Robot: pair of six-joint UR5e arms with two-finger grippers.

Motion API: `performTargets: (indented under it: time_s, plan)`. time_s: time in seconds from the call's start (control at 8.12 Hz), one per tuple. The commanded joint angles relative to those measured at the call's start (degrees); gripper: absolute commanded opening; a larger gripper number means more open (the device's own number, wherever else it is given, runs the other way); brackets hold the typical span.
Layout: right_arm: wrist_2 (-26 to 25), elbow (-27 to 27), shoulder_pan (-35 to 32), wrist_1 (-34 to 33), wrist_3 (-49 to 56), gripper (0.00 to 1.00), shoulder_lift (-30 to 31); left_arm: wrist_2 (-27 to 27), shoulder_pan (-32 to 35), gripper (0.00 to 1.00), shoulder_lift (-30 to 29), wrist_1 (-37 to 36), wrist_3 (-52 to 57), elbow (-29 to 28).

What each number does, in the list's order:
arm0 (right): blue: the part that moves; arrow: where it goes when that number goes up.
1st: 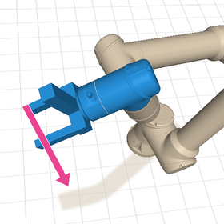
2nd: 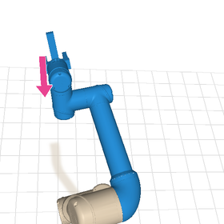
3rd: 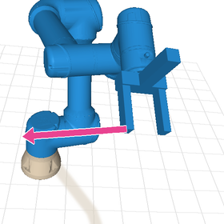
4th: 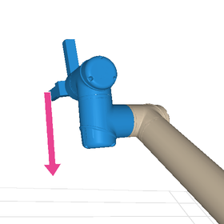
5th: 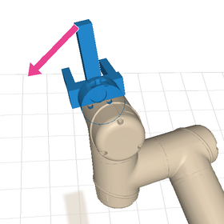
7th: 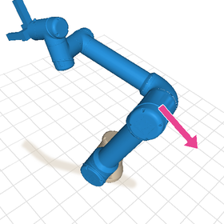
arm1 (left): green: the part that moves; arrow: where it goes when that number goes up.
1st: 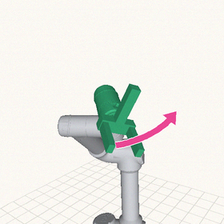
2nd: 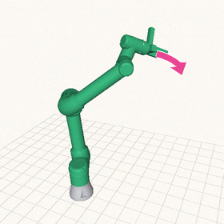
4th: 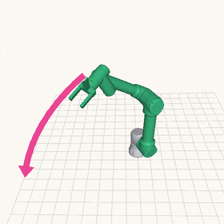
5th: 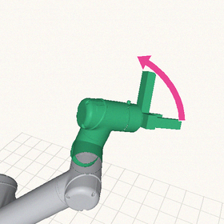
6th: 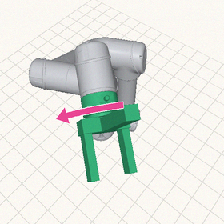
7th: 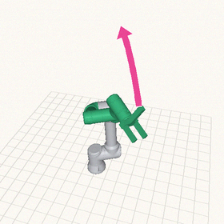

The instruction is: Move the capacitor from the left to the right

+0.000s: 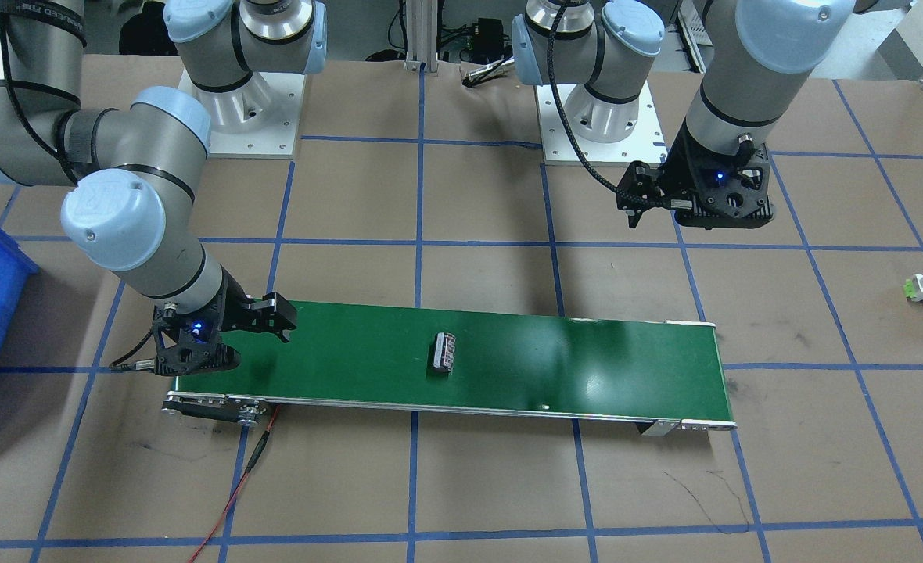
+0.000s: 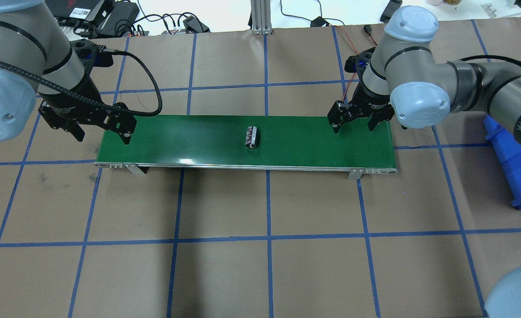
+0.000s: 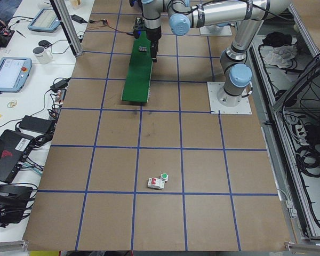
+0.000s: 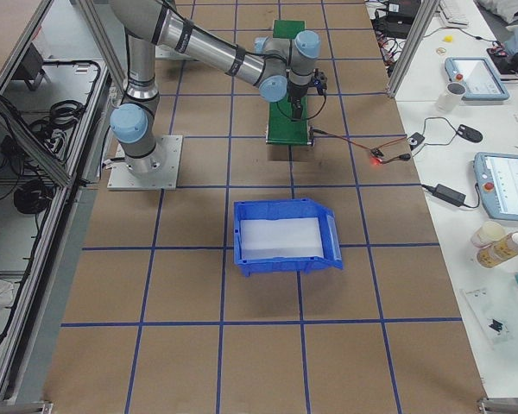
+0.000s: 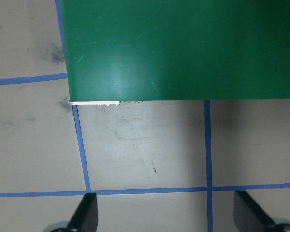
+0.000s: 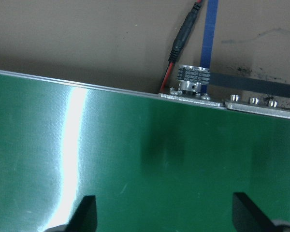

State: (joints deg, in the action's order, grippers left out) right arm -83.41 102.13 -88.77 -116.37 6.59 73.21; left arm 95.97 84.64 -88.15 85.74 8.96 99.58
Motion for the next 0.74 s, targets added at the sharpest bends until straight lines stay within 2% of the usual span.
performTargets:
  time_s: [0.0,0.62]
  plan:
    - [0.00,0.00,0.00,-0.26,-0.09,0.99,0.00,0.09,0.00,1.00,0.00,-0.05,0.00,0.00]
    - [0.79,0.09,-0.09,-1.58,-0.88,0.99,0.00,0.09,0.27,1.00,-0.26,-0.13,-0.44,0.00]
